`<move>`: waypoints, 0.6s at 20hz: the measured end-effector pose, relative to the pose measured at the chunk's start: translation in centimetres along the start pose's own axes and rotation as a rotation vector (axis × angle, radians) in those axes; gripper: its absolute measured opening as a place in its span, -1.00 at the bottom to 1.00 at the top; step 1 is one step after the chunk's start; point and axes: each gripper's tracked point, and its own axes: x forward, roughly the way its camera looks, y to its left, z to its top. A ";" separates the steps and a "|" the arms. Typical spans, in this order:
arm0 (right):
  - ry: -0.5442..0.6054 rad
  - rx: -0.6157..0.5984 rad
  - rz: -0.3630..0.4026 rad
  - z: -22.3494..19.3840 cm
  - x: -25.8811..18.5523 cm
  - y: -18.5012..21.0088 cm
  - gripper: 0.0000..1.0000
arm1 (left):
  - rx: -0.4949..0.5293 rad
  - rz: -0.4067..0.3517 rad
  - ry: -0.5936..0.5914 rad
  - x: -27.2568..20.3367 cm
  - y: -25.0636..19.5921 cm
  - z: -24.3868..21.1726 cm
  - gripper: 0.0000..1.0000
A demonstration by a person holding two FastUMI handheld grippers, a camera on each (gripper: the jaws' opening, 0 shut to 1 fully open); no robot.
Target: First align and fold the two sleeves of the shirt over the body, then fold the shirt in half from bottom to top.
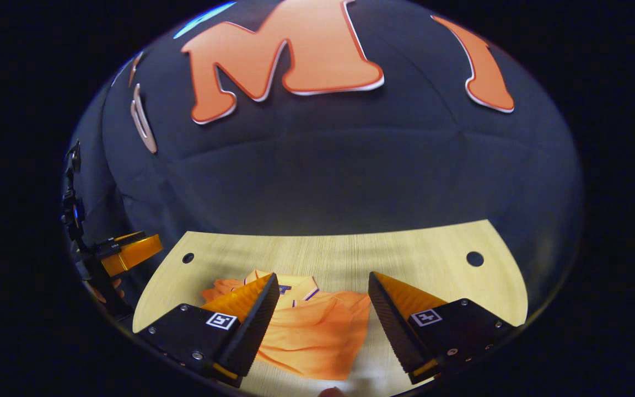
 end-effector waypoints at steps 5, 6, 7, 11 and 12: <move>-0.165 -0.015 -0.018 2.9 -5.9 0.9 0.98 | 0.032 -0.007 -0.149 -7.1 -2.6 3.6 0.95; -0.198 -0.026 -0.027 3.3 -6.8 0.9 0.97 | 0.043 -0.005 -0.179 -8.3 -3.0 4.1 0.95; -0.228 -0.039 -0.030 3.6 -7.6 1.2 0.97 | 0.053 -0.003 -0.207 -9.3 -3.6 4.7 0.95; -0.302 -0.073 -0.021 4.3 -12.3 2.5 0.97 | 0.038 -0.023 -0.310 -14.5 -4.9 6.4 0.94; -0.326 -0.080 -0.016 4.3 -13.6 2.9 0.97 | 0.036 -0.021 -0.336 -15.7 -4.9 6.9 0.94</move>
